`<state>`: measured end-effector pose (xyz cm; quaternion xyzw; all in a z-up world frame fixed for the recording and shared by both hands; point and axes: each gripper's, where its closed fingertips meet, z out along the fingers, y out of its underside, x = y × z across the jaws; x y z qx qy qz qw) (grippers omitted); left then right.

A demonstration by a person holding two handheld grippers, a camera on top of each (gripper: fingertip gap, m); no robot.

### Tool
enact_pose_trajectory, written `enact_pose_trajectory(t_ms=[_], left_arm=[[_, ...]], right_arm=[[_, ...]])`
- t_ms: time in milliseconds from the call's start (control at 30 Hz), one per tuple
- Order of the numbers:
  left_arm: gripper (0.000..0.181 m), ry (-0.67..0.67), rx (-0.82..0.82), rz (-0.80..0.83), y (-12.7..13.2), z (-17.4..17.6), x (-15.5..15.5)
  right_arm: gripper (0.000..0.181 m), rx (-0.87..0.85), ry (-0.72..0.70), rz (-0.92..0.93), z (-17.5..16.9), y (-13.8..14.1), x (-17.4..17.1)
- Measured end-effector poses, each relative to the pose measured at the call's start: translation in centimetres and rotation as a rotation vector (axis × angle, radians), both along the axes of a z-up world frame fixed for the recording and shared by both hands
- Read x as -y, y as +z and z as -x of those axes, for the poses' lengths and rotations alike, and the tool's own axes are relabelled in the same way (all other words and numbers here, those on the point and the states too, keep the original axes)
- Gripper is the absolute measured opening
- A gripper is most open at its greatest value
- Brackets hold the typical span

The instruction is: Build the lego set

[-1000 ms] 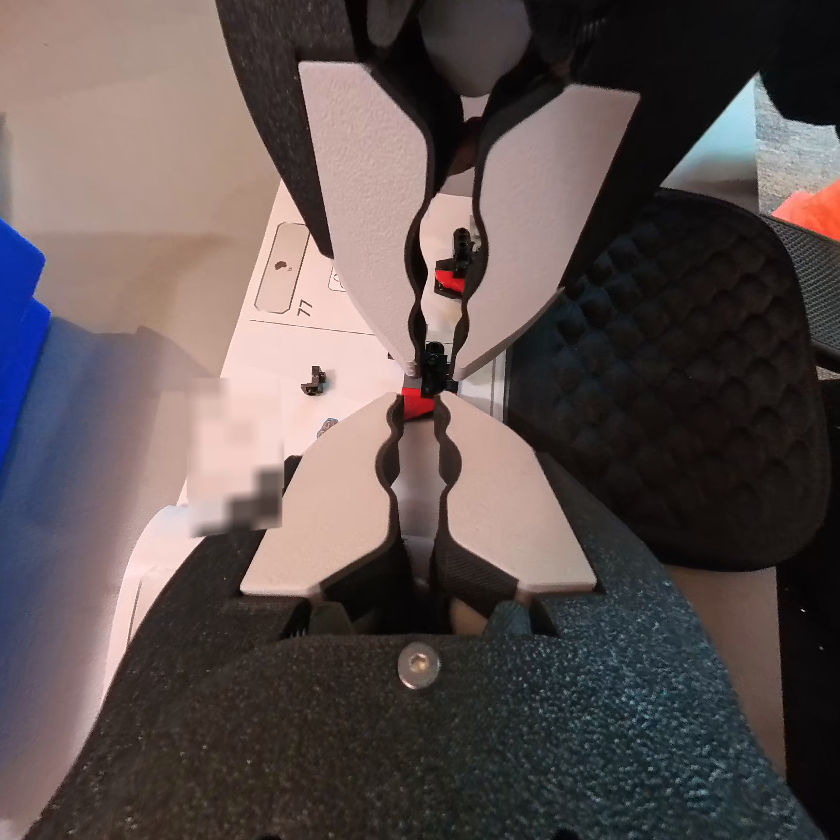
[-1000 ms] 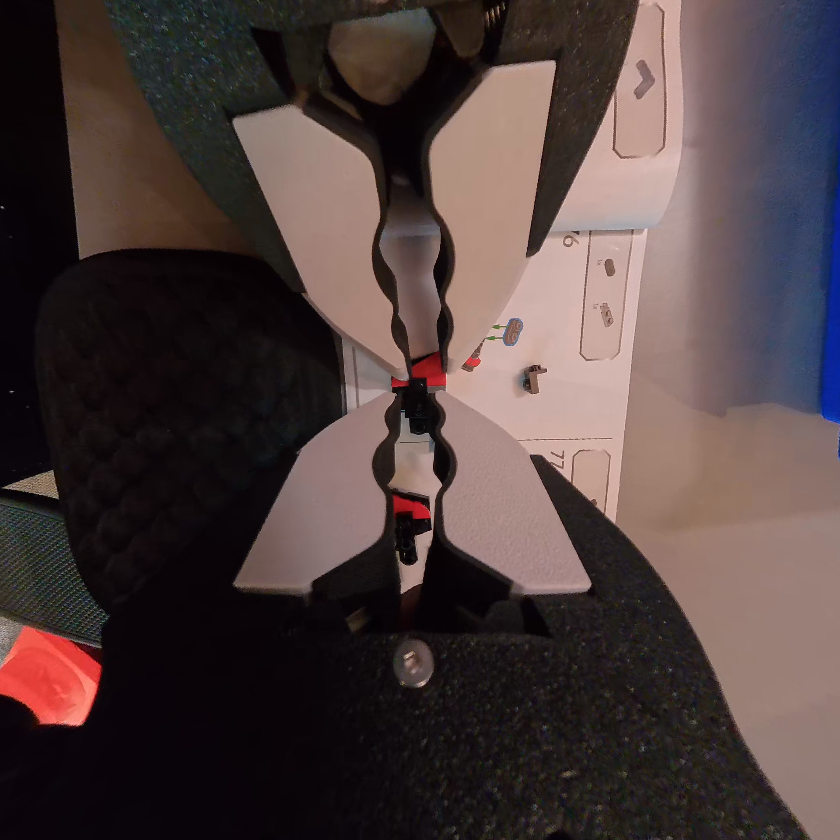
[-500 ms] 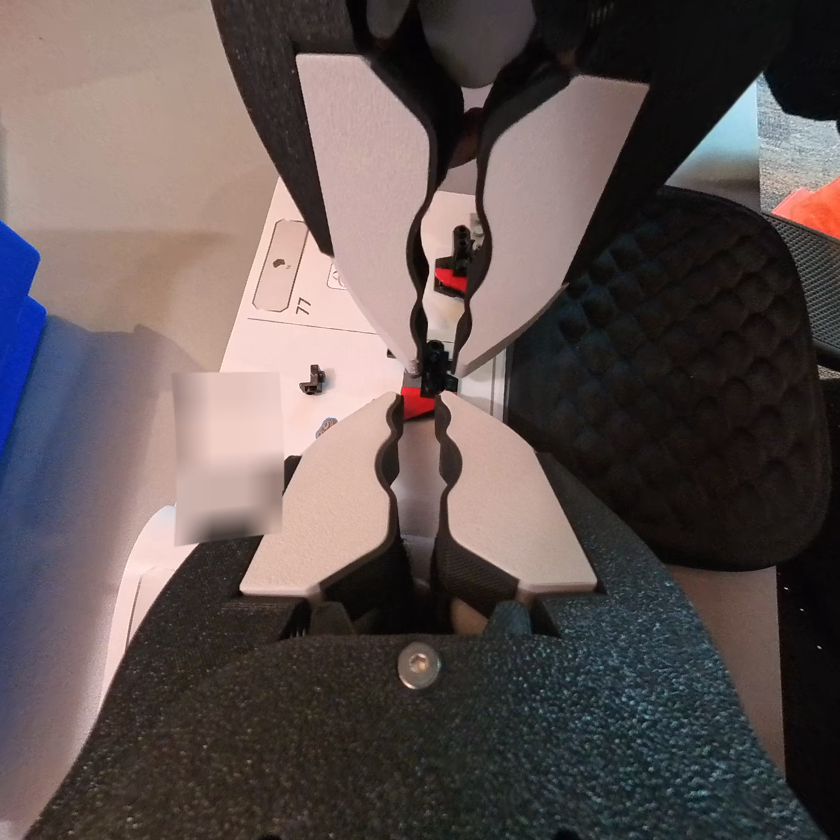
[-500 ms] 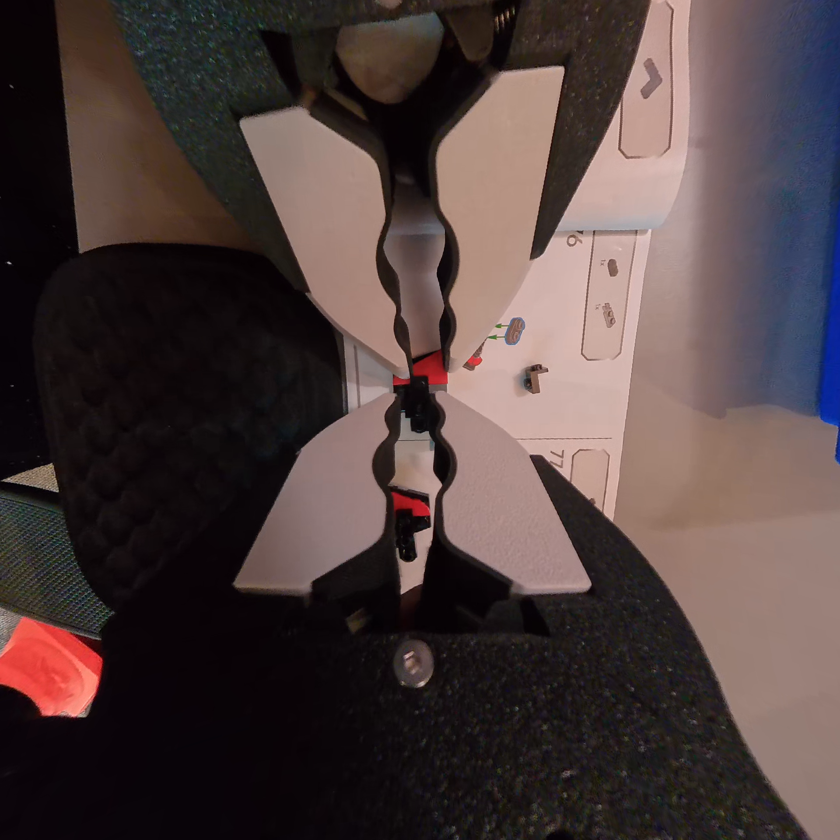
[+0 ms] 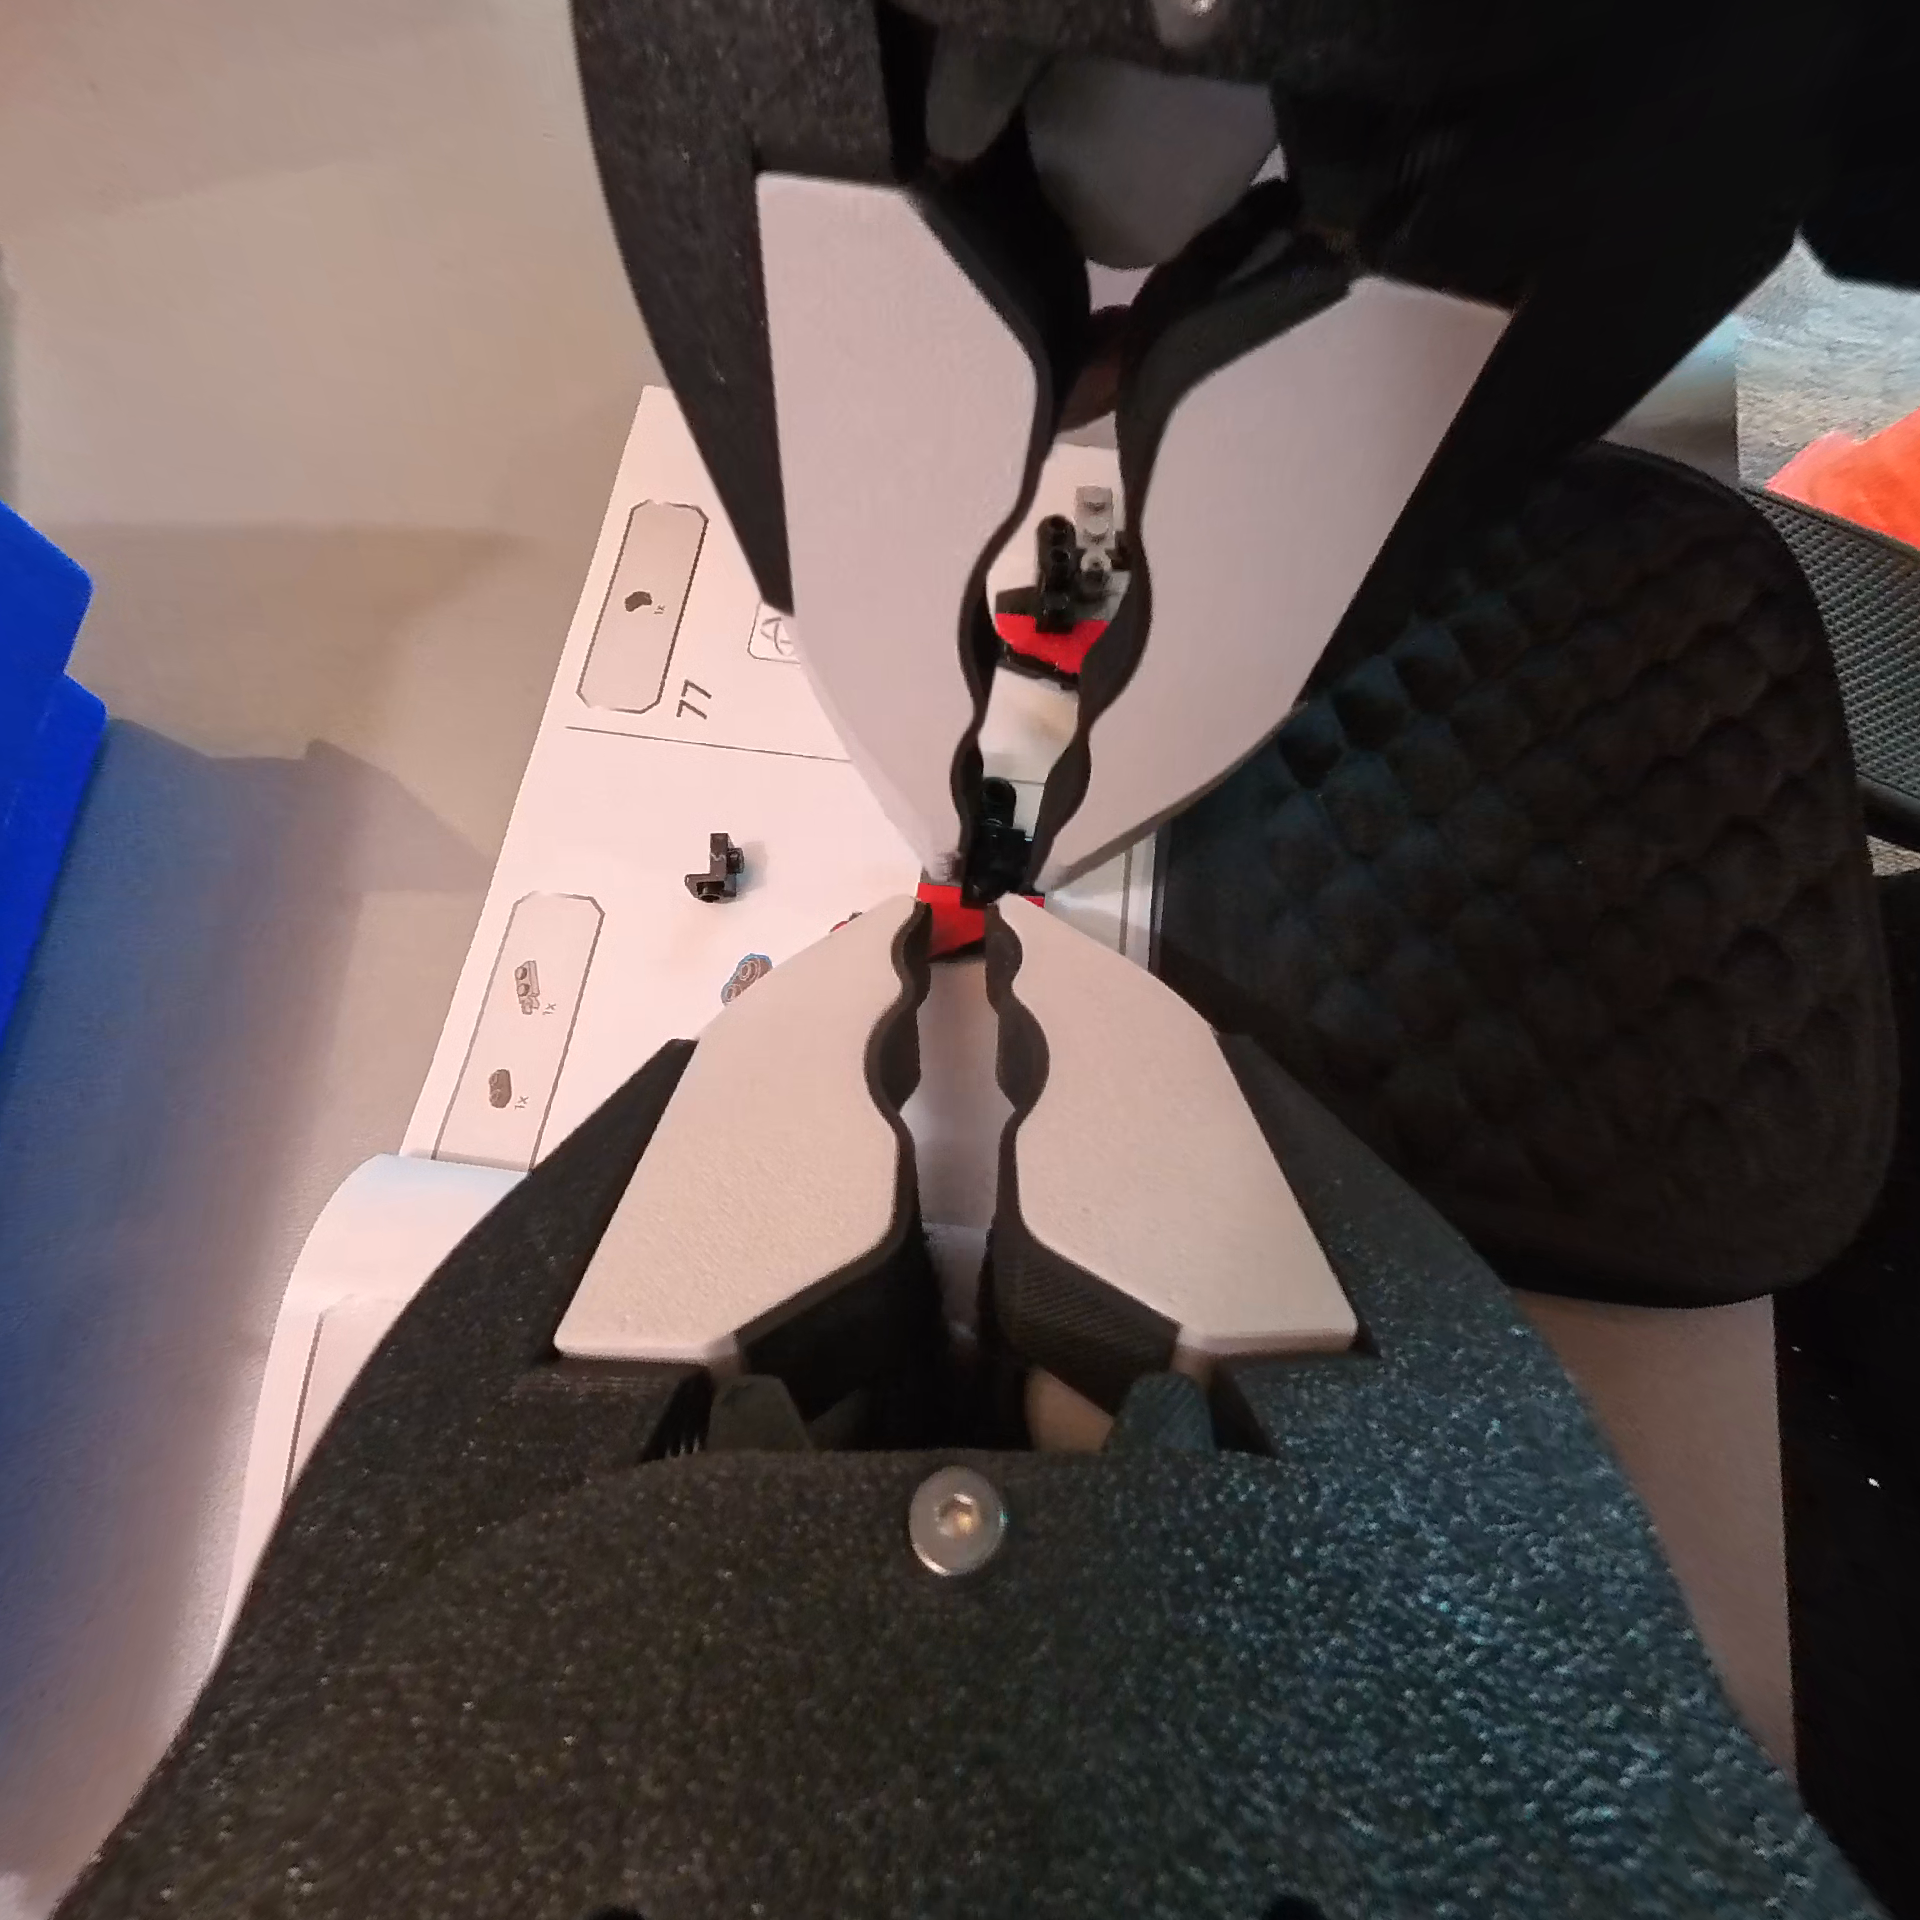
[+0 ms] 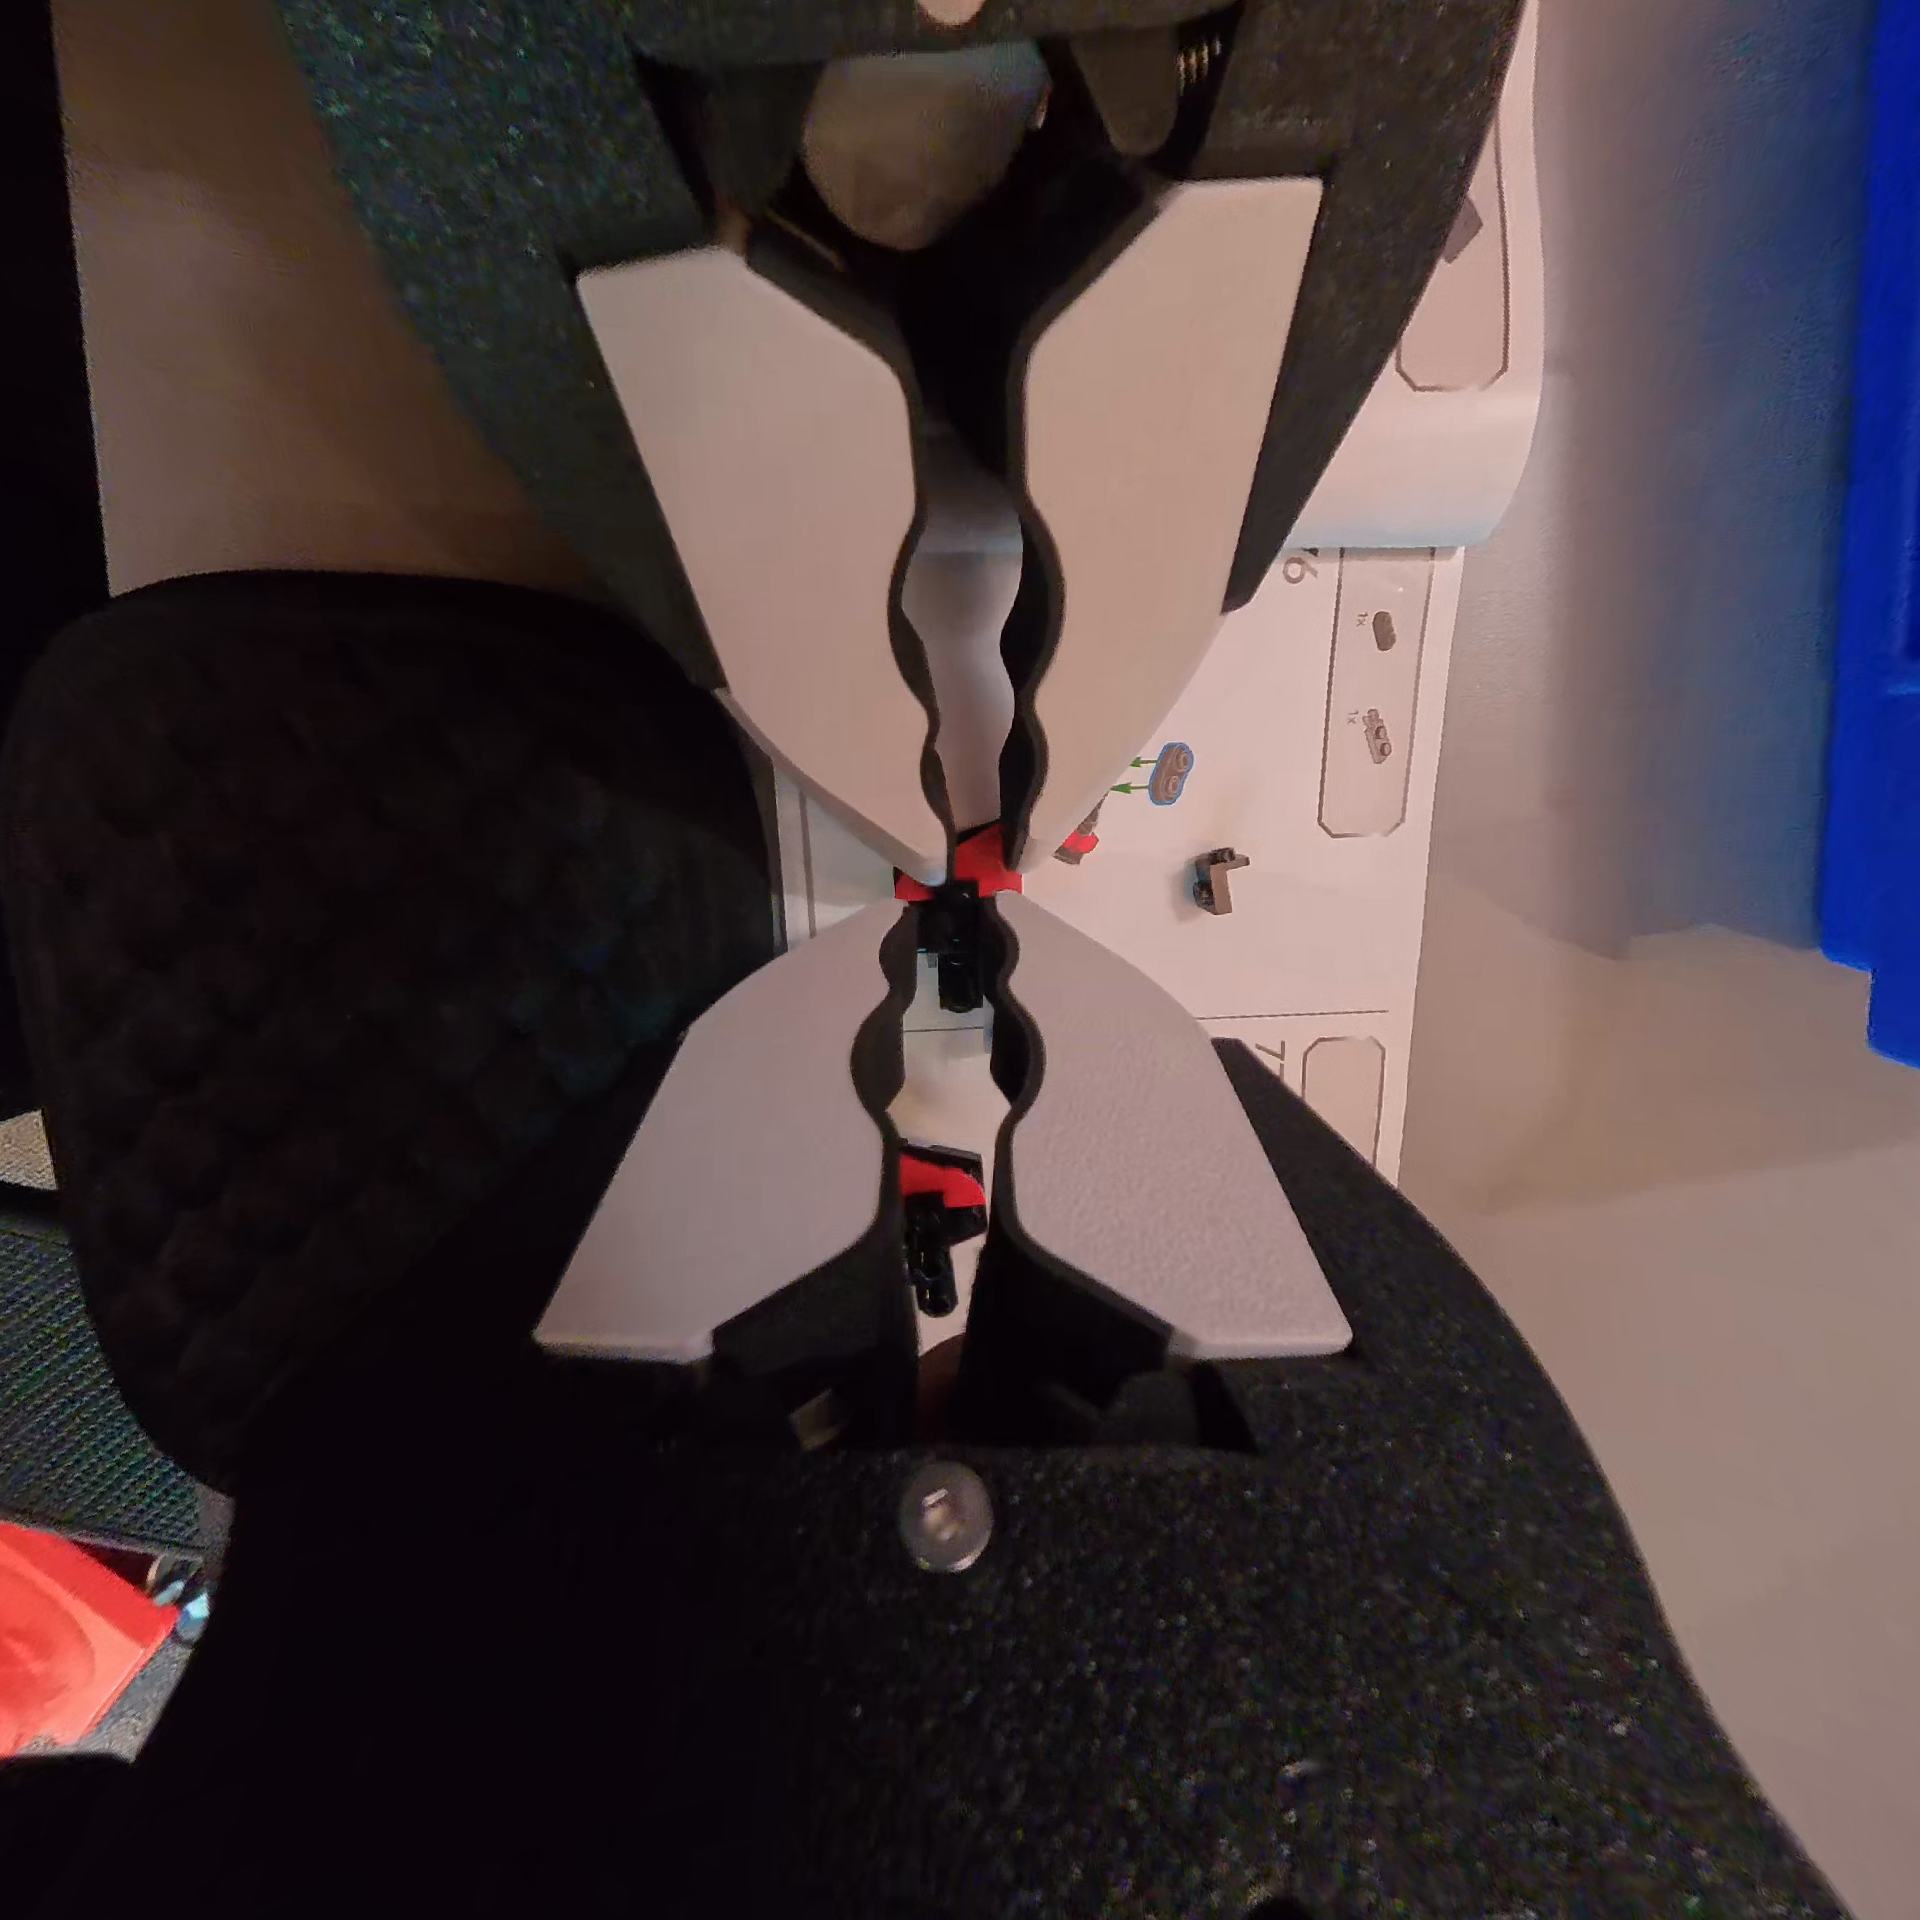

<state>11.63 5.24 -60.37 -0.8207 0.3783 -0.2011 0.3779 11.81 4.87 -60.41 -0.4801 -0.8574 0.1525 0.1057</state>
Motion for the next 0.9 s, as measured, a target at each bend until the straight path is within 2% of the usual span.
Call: enact_pose_trajectory(t_ms=[900], left_arm=[[0.009, -0.002, 0.009, 0.010, -0.01, -0.01, 0.03]], right_arm=[[0.013, -0.169, -0.015, 0.046, -0.27, 0.40, -0.14]])
